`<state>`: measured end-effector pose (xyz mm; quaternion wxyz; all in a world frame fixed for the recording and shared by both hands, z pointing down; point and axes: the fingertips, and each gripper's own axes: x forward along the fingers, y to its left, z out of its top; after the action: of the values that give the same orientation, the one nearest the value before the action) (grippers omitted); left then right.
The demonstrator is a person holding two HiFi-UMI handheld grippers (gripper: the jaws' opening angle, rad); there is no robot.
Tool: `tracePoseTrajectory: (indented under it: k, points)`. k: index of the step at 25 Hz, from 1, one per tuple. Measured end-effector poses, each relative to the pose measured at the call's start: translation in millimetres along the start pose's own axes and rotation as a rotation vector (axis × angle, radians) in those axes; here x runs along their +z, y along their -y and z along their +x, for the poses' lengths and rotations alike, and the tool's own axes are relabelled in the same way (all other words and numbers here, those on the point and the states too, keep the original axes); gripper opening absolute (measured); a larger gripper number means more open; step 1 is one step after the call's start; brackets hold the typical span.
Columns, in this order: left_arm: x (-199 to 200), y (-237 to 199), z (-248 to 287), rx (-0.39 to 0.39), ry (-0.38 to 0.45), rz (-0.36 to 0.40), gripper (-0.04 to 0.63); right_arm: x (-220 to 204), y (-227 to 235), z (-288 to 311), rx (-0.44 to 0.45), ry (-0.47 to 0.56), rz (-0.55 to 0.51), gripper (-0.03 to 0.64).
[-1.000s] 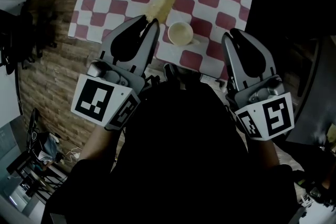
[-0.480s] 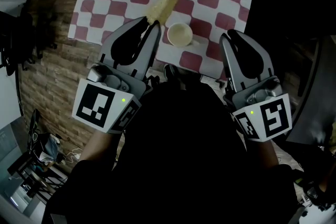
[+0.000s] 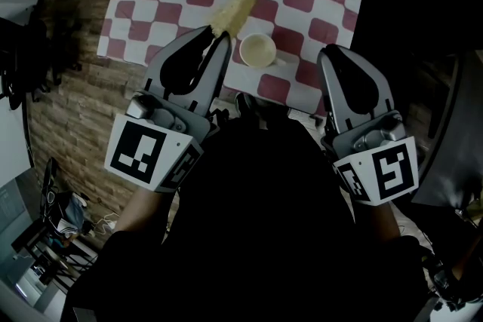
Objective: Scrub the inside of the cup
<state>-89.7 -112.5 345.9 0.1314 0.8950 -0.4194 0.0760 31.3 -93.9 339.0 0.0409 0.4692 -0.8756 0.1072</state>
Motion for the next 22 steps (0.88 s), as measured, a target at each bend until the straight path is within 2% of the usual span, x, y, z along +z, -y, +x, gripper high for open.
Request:
tracePoseTrajectory:
  k: [6, 11, 22]
  points:
    - [-4.7, -0.8, 0.6, 0.004, -0.021, 0.005, 0.067, 0.1, -0.4, 0.4, 0.004, 0.004, 0.000, 0.048]
    - [1.9, -0.6, 3.7, 0.003, 0.017, 0.011, 0.067, -1.2, 0.5, 1.2, 0.003, 0.003, -0.002, 0.048]
    - [1.1, 0.9, 3.5, 0.004, 0.008, 0.008, 0.067, -1.1, 1.0, 0.0, 0.003, -0.003, -0.014, 0.048]
